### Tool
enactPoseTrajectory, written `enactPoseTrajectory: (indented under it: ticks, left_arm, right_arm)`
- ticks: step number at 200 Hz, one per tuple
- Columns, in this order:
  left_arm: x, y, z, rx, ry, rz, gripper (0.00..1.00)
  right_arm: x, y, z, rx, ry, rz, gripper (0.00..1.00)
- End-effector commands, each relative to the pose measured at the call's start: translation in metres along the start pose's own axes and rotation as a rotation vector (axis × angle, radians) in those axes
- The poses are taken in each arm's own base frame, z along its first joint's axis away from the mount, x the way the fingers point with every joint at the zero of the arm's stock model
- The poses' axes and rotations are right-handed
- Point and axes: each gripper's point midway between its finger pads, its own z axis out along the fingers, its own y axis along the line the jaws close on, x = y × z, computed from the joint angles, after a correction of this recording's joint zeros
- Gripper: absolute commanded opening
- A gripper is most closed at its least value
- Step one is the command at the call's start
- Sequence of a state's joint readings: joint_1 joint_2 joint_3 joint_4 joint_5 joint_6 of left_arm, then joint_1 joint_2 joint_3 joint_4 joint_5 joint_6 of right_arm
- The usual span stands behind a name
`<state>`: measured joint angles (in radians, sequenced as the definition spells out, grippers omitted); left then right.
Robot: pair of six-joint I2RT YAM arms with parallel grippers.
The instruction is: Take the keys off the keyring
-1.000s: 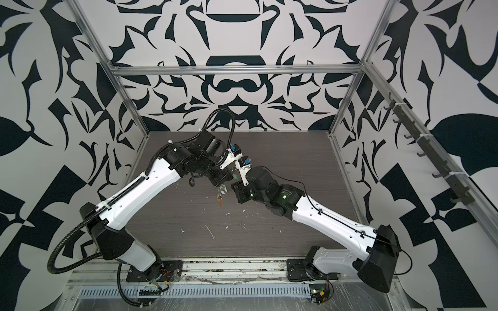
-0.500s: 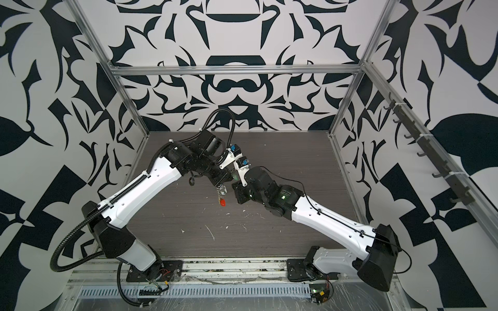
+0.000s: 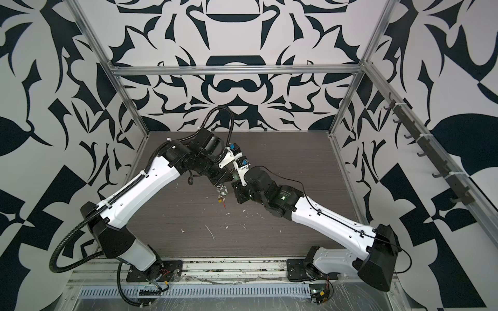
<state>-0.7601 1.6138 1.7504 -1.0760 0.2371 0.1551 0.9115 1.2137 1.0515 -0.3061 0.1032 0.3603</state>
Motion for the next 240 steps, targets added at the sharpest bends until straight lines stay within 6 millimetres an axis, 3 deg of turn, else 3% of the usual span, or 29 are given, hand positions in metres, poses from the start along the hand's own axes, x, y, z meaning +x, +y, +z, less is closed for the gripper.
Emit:
enactPoseTrajectory:
  ticks: [1,141,201,240]
  left_arm:
    - [0.004,-0.019,-0.005,0.086,0.028,0.014,0.0]
    - [0.009,-0.025,0.001,0.131,0.044,0.005,0.0]
    - [0.009,-0.018,0.003,0.091,0.042,0.01,0.0]
    - [0.002,0.001,0.0,-0.017,0.019,0.01,0.0]
  right_arm:
    - [-0.038,0.001,-0.015,0.019,-0.137,-0.009,0.28]
    - [-0.057,0.014,-0.024,-0.047,-0.201,-0.018,0.26]
    - [-0.056,0.01,-0.027,-0.031,-0.216,-0.016,0.18]
    - [-0.047,0.0,-0.026,0.032,-0.151,0.001,0.32]
